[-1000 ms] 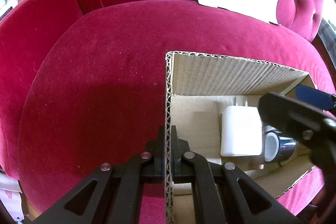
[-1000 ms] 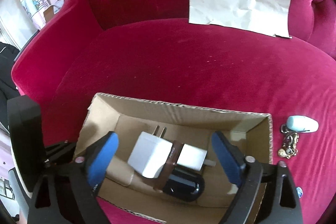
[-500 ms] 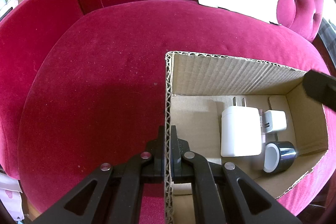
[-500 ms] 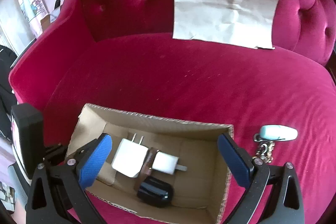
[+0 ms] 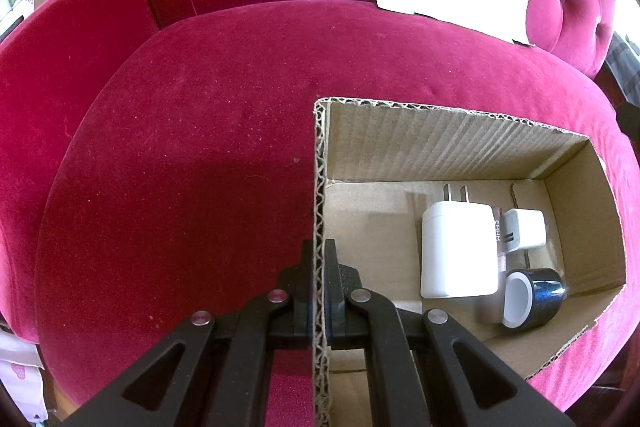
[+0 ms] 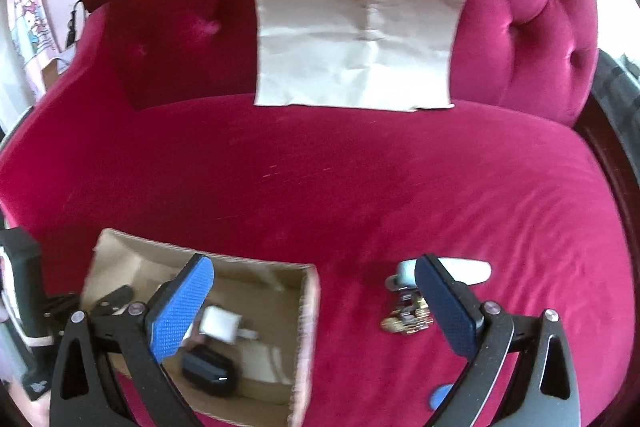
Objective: Organize rigid objects
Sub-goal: 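Move the right gripper to the pale blue-and-white tube, then grasp the pale blue tube across its middle with the right gripper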
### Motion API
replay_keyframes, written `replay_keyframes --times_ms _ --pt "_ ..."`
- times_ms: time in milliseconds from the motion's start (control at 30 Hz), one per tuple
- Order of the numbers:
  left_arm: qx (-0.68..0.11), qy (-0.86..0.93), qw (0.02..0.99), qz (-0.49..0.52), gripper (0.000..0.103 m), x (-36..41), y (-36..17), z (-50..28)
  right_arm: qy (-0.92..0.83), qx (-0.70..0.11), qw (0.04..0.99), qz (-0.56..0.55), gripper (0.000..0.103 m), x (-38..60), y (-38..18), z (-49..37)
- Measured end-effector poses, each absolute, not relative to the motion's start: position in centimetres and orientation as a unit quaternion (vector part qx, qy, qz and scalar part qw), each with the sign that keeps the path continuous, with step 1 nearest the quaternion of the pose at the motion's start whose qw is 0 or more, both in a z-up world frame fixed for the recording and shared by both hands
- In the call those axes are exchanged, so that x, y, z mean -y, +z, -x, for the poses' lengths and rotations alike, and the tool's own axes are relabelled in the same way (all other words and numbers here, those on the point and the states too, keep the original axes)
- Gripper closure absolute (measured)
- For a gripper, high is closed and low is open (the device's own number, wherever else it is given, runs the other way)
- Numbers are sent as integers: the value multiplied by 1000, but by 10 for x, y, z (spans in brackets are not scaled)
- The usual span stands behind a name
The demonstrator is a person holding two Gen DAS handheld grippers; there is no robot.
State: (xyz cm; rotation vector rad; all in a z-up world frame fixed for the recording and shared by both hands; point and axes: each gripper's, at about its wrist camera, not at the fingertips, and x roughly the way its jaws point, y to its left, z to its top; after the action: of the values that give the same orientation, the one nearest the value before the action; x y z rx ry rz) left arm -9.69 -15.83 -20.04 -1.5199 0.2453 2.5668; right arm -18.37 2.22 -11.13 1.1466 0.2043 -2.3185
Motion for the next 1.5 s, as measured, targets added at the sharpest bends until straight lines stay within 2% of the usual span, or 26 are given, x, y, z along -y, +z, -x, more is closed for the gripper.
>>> replay_keyframes --times_ms 533,1500 --pt "-82 855 74 506 100 160 -200 96 -876 -58 193 -438 0 -75 -128 225" --pt "-87 854 79 506 100 165 -200 97 -827 -49 189 -527 0 -85 -204 267"
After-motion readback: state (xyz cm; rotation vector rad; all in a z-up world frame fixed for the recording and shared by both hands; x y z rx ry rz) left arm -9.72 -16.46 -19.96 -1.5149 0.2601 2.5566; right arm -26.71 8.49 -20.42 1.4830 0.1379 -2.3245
